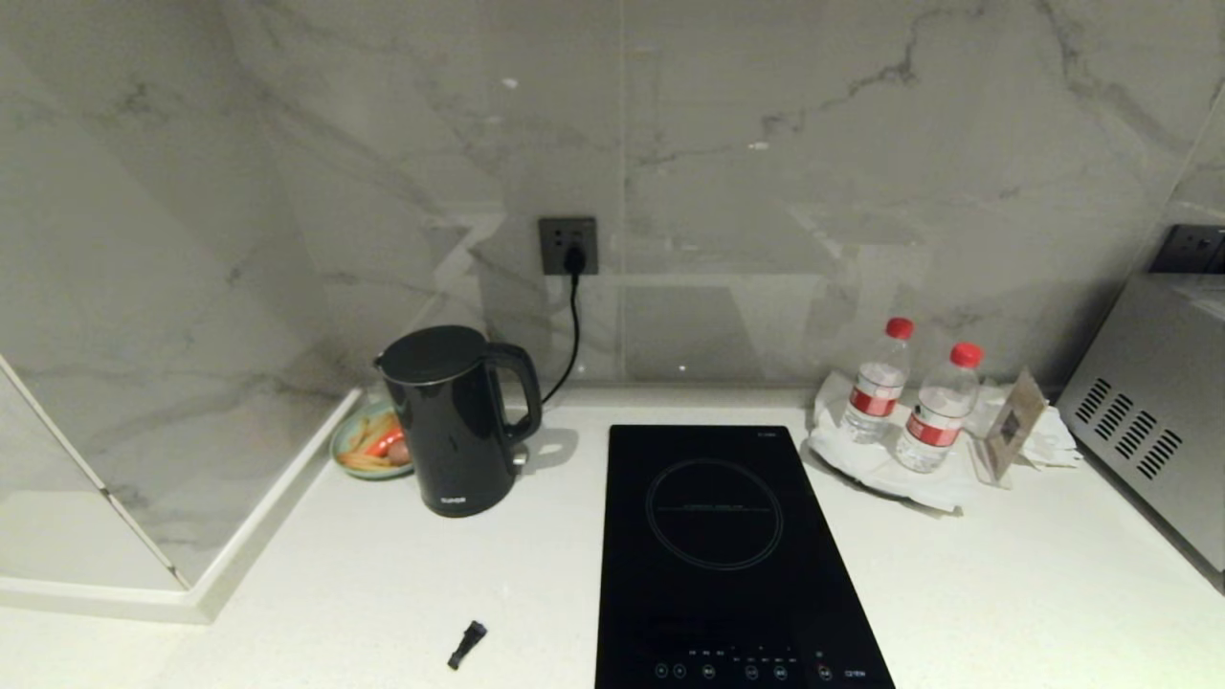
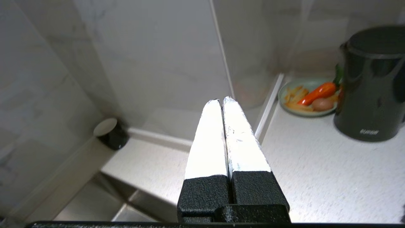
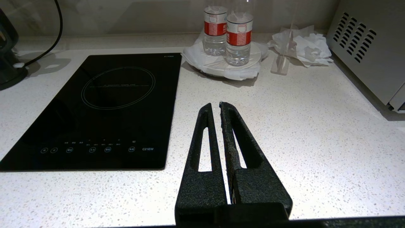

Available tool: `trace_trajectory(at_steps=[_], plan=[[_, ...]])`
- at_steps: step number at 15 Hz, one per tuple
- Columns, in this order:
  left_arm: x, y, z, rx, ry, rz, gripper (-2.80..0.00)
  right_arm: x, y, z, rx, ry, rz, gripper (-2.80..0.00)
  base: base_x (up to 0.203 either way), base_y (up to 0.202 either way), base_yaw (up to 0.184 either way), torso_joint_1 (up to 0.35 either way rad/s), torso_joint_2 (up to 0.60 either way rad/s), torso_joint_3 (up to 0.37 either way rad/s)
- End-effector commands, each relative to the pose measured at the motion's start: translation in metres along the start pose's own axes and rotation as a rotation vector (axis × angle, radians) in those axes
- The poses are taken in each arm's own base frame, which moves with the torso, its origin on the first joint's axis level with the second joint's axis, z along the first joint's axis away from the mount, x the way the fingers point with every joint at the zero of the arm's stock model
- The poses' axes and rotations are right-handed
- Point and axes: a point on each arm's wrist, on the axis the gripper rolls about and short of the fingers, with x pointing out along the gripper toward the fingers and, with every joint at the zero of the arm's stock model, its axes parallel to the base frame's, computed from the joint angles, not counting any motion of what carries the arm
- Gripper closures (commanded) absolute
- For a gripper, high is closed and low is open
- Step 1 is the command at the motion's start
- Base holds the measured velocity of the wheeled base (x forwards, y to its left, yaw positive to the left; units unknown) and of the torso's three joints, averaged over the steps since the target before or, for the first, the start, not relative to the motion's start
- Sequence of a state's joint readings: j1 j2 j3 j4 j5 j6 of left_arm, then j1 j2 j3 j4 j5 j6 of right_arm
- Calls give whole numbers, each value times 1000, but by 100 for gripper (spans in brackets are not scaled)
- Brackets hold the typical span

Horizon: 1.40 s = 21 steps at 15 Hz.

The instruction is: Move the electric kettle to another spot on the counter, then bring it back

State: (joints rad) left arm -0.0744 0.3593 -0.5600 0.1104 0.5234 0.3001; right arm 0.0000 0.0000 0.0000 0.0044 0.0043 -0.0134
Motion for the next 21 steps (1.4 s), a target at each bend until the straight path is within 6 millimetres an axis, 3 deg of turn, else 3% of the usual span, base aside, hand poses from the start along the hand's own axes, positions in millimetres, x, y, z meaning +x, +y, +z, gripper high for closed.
trace_trajectory(at_steps=[1, 5, 10, 14, 21], plan=[[-11, -4, -29, 6, 9, 31, 0, 0, 0, 0, 0, 0, 0, 0, 0, 0, 0, 0, 0, 0], [-23, -13, -64, -3, -41, -90, 0, 0, 0, 0, 0, 0, 0, 0, 0, 0, 0, 0, 0, 0], [-24, -32, -108, -55, -42, -326, 0, 0, 0, 0, 0, 0, 0, 0, 0, 0, 0, 0, 0, 0], [-24, -41, -118, -179, -36, -551, 0, 0, 0, 0, 0, 0, 0, 0, 0, 0, 0, 0, 0, 0], [-20, -47, -131, -265, 8, -557, 0, 0, 0, 0, 0, 0, 0, 0, 0, 0, 0, 0, 0, 0]])
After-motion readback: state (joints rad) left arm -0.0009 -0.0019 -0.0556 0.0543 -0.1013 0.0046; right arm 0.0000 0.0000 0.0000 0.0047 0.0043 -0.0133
